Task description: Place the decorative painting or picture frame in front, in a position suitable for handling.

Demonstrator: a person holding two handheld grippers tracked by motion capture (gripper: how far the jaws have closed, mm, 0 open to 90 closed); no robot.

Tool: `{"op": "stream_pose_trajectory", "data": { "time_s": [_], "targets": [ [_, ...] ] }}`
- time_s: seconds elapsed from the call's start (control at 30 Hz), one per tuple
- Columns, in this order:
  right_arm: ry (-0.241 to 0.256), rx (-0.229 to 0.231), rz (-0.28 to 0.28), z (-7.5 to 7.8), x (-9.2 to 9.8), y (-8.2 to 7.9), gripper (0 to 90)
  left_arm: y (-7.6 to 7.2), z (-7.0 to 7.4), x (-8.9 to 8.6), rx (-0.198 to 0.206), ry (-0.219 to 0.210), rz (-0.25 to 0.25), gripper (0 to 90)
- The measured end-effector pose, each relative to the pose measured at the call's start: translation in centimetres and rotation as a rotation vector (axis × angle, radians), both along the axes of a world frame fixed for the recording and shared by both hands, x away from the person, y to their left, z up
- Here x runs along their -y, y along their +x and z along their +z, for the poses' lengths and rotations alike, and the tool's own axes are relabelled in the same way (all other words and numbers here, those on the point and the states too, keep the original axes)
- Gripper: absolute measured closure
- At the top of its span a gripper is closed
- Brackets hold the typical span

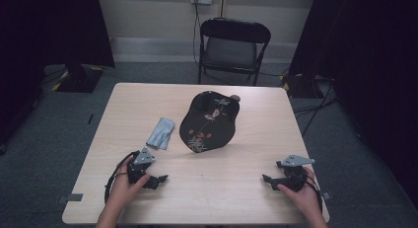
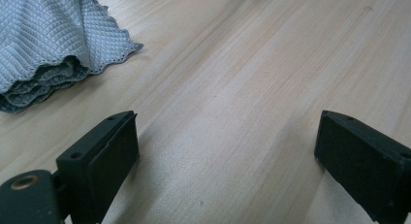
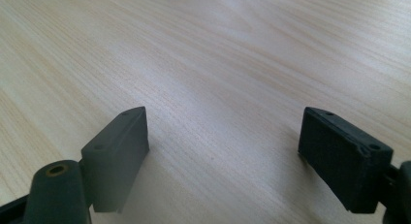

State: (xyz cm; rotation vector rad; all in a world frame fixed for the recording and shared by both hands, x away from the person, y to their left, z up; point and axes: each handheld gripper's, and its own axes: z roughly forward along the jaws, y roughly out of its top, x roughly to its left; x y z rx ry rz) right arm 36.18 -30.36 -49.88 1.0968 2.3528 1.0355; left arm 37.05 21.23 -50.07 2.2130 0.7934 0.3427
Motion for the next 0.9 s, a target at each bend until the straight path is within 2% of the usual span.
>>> {"op": "stream_pose_trajectory", "data": {
  "time_s": [0.4, 0.43, 0.53, 0.6, 0.7, 0.77, 0.9],
  "targets": [
    [0.000, 0.001, -0.006, 0.0, -0.1, 0.0, 18.0, 0.0, 0.0, 0.0, 0.000, 0.000, 0.001, 8.2],
    [0.002, 0.001, -0.012, 0.1, -0.3, 0.0, 23.0, 0.0, 0.0, 0.0, 0.000, -0.001, 0.002, 8.2],
    [-0.021, 0.027, 0.025, 0.6, -1.5, 0.3, 23.5, 0.0, 0.0, 0.0, -0.001, -0.004, 0.003, 8.2],
    [-0.001, 0.030, 0.049, 1.1, -2.5, 0.9, 24.7, 0.0, 0.0, 0.0, 0.000, 0.001, 0.000, 8.2],
    [-0.010, 0.046, 0.074, 1.6, -3.6, 1.5, 24.9, 0.0, 0.0, 0.0, 0.001, -0.004, 0.005, 8.1],
    [0.003, 0.029, 0.120, 2.2, -5.2, 2.6, 24.5, -0.1, 0.0, 0.1, 0.001, -0.003, 0.008, 8.2],
    [0.000, 0.019, 0.137, 2.2, -6.4, 3.7, 24.3, -0.1, 0.0, 0.0, 0.001, 0.001, 0.008, 8.2]
  ]
}}
